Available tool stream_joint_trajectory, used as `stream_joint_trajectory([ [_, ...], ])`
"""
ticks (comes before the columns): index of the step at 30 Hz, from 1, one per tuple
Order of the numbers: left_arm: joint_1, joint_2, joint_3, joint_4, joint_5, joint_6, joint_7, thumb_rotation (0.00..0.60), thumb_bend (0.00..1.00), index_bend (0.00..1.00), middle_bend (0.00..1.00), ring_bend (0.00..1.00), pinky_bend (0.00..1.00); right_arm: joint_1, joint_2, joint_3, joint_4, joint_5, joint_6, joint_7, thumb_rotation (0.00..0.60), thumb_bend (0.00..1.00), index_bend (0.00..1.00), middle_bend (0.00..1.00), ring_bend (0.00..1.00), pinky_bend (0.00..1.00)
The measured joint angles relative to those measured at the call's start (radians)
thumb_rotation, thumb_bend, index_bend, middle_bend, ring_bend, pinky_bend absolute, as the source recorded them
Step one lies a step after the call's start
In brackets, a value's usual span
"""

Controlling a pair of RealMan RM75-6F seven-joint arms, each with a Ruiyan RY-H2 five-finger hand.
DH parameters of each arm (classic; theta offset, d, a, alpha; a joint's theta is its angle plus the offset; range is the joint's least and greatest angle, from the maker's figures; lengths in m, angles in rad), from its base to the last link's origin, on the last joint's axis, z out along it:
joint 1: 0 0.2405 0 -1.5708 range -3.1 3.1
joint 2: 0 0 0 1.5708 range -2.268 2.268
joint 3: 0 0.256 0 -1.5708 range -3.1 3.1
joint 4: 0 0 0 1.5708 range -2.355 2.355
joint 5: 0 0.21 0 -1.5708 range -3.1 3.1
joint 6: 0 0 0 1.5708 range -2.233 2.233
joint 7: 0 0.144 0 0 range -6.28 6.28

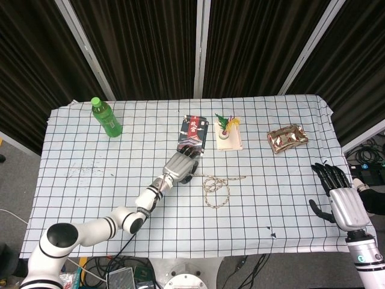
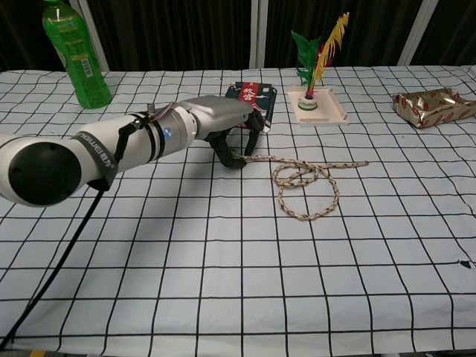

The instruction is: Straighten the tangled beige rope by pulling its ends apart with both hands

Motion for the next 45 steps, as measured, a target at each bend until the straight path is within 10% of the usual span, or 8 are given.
stream_joint_trajectory([
  [27, 0.096, 0.098, 0.043, -0.122, 0.060, 0.145, -0.030, 0.600, 0.43, 0.58, 0.11, 0.00, 0.00, 0.030, 0.012, -0.006, -0.010, -0.054, -0.019, 0.017, 0.600, 0.29, 0.00, 0.09, 0.00, 0.00],
  [45, 0.345, 0.333, 0.182, -0.424, 0.143, 0.369, -0.013, 0.600, 0.43, 0.58, 0.11, 0.00, 0.00, 0.283, -0.088, 0.037, 0.014, -0.025, -0.369, -0.085, 0.600, 0.30, 0.25, 0.15, 0.00, 0.00],
])
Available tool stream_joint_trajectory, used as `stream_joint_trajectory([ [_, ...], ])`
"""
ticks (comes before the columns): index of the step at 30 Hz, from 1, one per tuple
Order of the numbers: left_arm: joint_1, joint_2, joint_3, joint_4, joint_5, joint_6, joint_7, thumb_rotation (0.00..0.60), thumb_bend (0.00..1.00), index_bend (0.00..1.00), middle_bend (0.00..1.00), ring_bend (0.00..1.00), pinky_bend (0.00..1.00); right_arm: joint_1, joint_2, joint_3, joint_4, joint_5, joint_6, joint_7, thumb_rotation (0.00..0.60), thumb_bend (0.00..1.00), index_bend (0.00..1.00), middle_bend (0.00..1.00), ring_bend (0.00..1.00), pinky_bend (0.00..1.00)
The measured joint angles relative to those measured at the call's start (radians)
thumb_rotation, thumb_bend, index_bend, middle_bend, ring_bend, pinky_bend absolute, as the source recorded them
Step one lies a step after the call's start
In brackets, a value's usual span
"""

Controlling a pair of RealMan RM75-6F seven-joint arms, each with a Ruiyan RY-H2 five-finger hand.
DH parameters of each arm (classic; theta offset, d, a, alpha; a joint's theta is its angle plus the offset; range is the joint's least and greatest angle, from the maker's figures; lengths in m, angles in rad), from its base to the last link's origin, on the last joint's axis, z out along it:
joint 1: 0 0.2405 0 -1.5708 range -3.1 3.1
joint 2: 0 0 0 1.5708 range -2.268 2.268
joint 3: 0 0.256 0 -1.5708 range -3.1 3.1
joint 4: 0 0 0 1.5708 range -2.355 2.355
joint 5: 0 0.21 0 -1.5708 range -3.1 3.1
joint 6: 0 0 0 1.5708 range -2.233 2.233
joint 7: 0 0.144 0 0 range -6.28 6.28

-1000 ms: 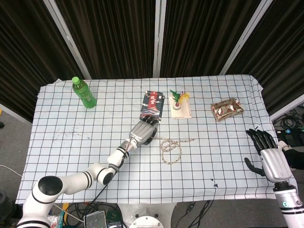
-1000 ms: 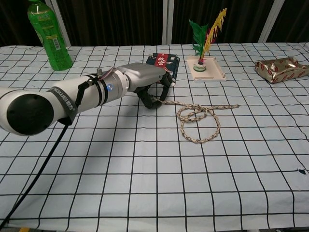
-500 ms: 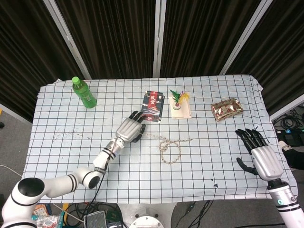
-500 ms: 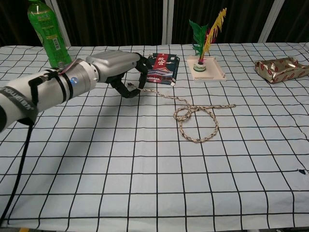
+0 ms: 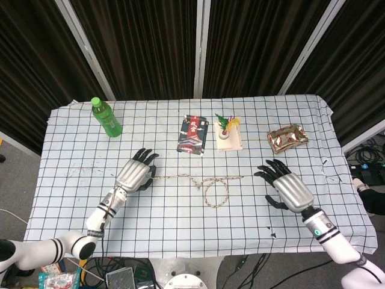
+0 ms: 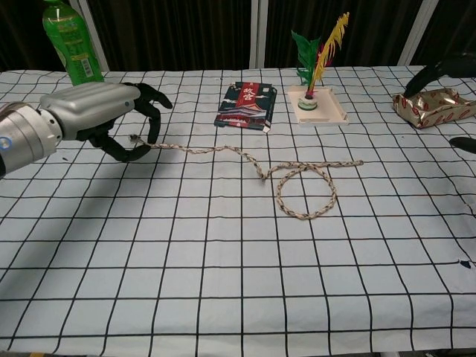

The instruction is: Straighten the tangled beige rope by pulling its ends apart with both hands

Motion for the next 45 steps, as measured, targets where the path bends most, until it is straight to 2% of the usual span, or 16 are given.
stream_joint_trajectory([
  [7, 0.038, 0.031, 0.015, -0.044, 0.042, 0.046, 0.004, 0.600, 0.43, 0.58, 0.11, 0.00, 0.00, 0.084, -0.149, 0.041, 0.081, 0.124, -0.099, -0.138, 0.600, 0.30, 0.34, 0.18, 0.00, 0.00],
  [16, 0.053, 0.036, 0.013, -0.053, 0.070, 0.053, -0.005, 0.600, 0.42, 0.58, 0.11, 0.00, 0.00, 0.158, -0.364, 0.083, 0.251, 0.274, -0.133, -0.307, 0.600, 0.28, 0.41, 0.19, 0.00, 0.00],
  [25, 0.058, 0.032, 0.004, -0.043, 0.081, 0.043, -0.017, 0.600, 0.42, 0.58, 0.11, 0.00, 0.00, 0.208, -0.508, 0.096, 0.400, 0.357, -0.155, -0.367, 0.600, 0.28, 0.46, 0.20, 0.00, 0.00],
  [32, 0.064, 0.028, -0.001, -0.031, 0.083, 0.034, -0.026, 0.600, 0.42, 0.58, 0.11, 0.00, 0.00, 0.221, -0.569, 0.098, 0.479, 0.369, -0.146, -0.331, 0.600, 0.28, 0.51, 0.22, 0.00, 0.00],
  [45, 0.067, 0.021, -0.009, -0.022, 0.094, 0.026, -0.031, 0.600, 0.43, 0.58, 0.11, 0.00, 0.00, 0.230, -0.593, 0.091, 0.531, 0.385, -0.156, -0.305, 0.600, 0.28, 0.53, 0.22, 0.00, 0.00],
])
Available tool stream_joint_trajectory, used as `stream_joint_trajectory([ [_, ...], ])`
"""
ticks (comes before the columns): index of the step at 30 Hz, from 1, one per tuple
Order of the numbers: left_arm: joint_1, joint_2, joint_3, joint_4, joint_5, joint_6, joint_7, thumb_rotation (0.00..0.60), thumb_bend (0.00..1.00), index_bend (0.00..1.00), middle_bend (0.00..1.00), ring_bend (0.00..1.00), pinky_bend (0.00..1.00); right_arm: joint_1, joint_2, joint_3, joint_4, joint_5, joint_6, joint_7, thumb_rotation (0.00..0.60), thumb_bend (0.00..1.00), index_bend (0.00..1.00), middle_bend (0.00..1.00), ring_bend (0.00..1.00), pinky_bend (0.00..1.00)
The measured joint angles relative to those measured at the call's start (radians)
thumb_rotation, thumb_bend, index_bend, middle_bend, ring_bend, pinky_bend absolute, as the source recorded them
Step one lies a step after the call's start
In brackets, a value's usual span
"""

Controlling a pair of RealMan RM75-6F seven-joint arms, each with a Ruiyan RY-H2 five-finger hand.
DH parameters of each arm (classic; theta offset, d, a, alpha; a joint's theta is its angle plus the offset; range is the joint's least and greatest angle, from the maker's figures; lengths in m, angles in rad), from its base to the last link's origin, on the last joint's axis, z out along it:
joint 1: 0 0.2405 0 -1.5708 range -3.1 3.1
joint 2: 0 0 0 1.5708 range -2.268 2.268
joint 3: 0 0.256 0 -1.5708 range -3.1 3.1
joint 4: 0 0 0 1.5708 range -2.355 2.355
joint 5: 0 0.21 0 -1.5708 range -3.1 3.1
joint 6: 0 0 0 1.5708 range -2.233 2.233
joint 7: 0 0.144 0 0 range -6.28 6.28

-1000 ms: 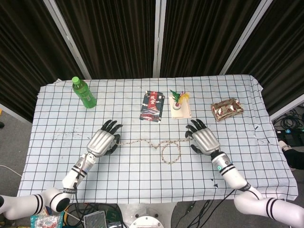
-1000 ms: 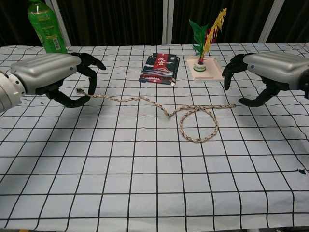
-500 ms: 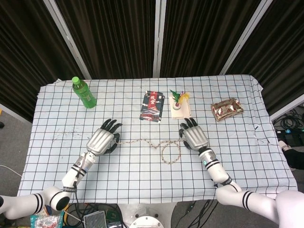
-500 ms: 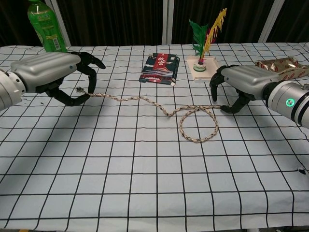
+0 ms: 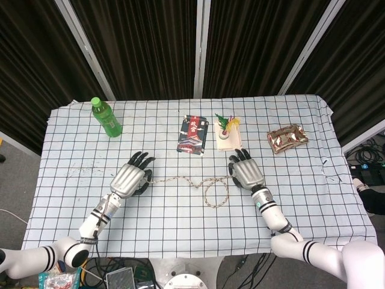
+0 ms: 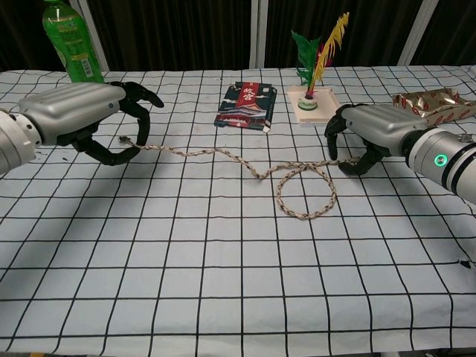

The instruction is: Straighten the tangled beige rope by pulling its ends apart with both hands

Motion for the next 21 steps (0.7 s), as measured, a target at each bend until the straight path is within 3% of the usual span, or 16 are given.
stream_joint_trajectory([
  [9, 0.006, -0.006, 0.002, 0.005, 0.007, 0.000, 0.000, 0.600, 0.43, 0.58, 0.11, 0.00, 0.00, 0.008, -0.006, -0.001, 0.010, 0.017, -0.015, -0.008, 0.600, 0.33, 0.54, 0.22, 0.00, 0.00],
  [21, 0.022, -0.005, 0.002, 0.019, 0.019, 0.014, -0.037, 0.600, 0.43, 0.58, 0.11, 0.00, 0.00, 0.000, 0.000, -0.003, -0.013, 0.013, 0.021, -0.011, 0.600, 0.40, 0.62, 0.24, 0.00, 0.00],
])
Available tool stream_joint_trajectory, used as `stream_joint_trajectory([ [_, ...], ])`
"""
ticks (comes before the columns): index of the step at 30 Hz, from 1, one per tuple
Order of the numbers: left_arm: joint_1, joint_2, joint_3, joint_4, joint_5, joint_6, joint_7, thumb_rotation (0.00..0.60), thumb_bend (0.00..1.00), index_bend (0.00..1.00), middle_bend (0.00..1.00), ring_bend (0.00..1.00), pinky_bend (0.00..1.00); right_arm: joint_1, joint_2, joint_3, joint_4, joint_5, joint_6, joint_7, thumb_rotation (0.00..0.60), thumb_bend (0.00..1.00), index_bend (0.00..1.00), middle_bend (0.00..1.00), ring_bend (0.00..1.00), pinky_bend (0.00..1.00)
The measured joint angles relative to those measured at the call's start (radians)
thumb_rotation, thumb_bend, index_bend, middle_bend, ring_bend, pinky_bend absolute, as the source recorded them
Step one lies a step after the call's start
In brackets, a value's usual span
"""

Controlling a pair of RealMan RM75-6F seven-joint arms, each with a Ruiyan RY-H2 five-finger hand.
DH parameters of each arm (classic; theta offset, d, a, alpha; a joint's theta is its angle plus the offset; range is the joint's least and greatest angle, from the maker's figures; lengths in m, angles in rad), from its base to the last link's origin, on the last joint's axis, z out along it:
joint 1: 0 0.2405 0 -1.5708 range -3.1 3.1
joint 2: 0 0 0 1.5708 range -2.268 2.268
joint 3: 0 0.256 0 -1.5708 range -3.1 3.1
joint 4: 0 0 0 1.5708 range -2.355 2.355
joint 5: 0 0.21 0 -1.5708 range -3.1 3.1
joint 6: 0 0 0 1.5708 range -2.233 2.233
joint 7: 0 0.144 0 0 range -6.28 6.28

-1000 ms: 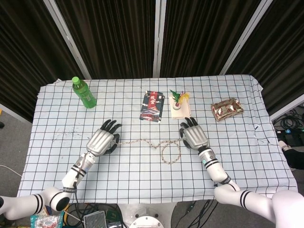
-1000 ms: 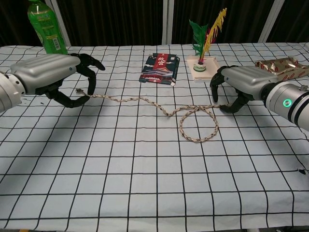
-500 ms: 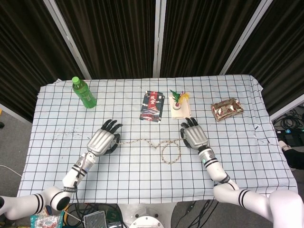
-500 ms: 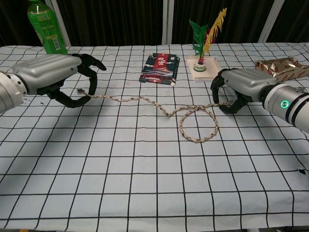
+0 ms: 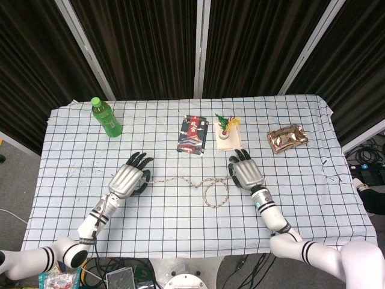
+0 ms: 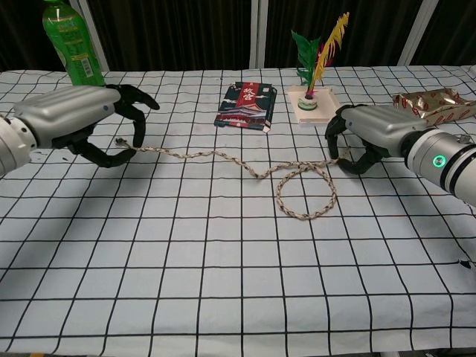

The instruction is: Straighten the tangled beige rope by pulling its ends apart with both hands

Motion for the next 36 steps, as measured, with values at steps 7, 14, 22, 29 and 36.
stream_joint_trajectory([
  [7, 0.036, 0.025, 0.000, 0.003, 0.016, 0.054, -0.074, 0.600, 0.43, 0.58, 0.11, 0.00, 0.00, -0.032, 0.071, 0.003, -0.101, -0.012, 0.059, 0.005, 0.600, 0.40, 0.65, 0.25, 0.00, 0.00],
  [14, 0.118, 0.087, 0.006, 0.026, 0.021, 0.145, -0.183, 0.600, 0.43, 0.58, 0.11, 0.00, 0.00, -0.097, 0.222, 0.007, -0.276, -0.020, 0.144, 0.022, 0.600, 0.40, 0.66, 0.25, 0.00, 0.00],
  [22, 0.202, 0.145, 0.012, 0.086, 0.000, 0.189, -0.283, 0.600, 0.43, 0.58, 0.11, 0.00, 0.00, -0.203, 0.380, -0.007, -0.397, -0.018, 0.238, 0.073, 0.600, 0.40, 0.66, 0.25, 0.00, 0.00],
  [29, 0.227, 0.141, 0.031, 0.136, 0.011, 0.179, -0.320, 0.600, 0.43, 0.58, 0.11, 0.00, 0.00, -0.247, 0.413, -0.032, -0.401, -0.003, 0.240, 0.116, 0.600, 0.40, 0.66, 0.25, 0.00, 0.00],
  [36, 0.230, 0.114, 0.046, 0.179, 0.031, 0.152, -0.325, 0.600, 0.43, 0.58, 0.11, 0.00, 0.00, -0.259, 0.392, -0.047, -0.360, 0.003, 0.216, 0.142, 0.600, 0.40, 0.66, 0.25, 0.00, 0.00],
])
